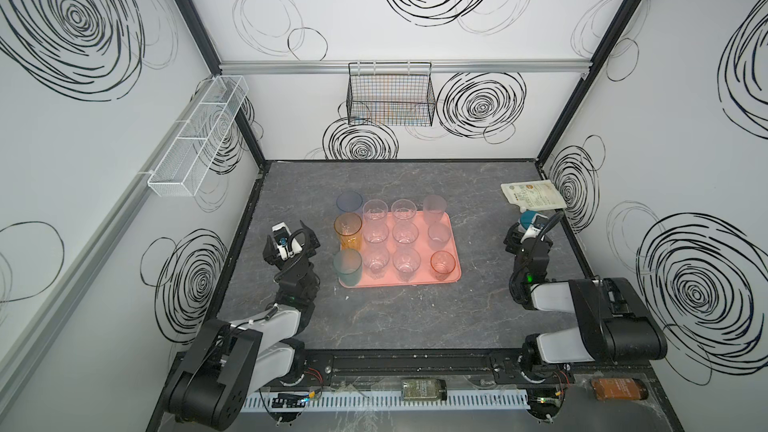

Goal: Place the glasses into the tray

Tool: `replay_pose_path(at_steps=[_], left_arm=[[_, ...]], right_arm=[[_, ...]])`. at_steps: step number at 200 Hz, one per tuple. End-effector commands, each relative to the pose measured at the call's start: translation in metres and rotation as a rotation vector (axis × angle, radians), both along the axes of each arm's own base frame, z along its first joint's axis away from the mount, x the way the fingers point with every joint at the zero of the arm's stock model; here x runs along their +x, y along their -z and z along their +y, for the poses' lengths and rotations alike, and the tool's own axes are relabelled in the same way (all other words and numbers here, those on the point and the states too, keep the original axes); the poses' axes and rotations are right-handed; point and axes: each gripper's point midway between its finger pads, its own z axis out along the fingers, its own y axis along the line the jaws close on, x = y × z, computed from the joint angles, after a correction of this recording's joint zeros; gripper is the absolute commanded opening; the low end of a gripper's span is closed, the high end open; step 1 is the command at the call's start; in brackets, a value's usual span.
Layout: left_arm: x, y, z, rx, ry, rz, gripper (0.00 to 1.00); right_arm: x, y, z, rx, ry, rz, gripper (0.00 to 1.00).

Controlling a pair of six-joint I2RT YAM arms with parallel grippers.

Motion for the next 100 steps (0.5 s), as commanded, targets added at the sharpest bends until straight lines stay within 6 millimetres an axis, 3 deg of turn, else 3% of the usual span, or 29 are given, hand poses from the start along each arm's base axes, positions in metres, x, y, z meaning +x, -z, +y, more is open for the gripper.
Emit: replay_pose_path(at_steps=[1, 35, 100], left_arm=[[-0.003, 0.004, -0.001, 0.013, -0.008, 0.006, 0.96], [0.003, 0.002, -0.009, 0.019, 0.043, -0.007, 0.96], [0.015, -0.001, -0.011, 0.028, 0.137, -0.087, 0.96]], right_arm=[[0.003, -0.012, 0.004, -0.010, -0.038, -0.050, 0.78], [-0.005, -0.010, 0.002, -0.012, -0.048, -0.107, 0.82], [0.002, -0.005, 0.000, 0.018, -0.054, -0.063, 0.84]])
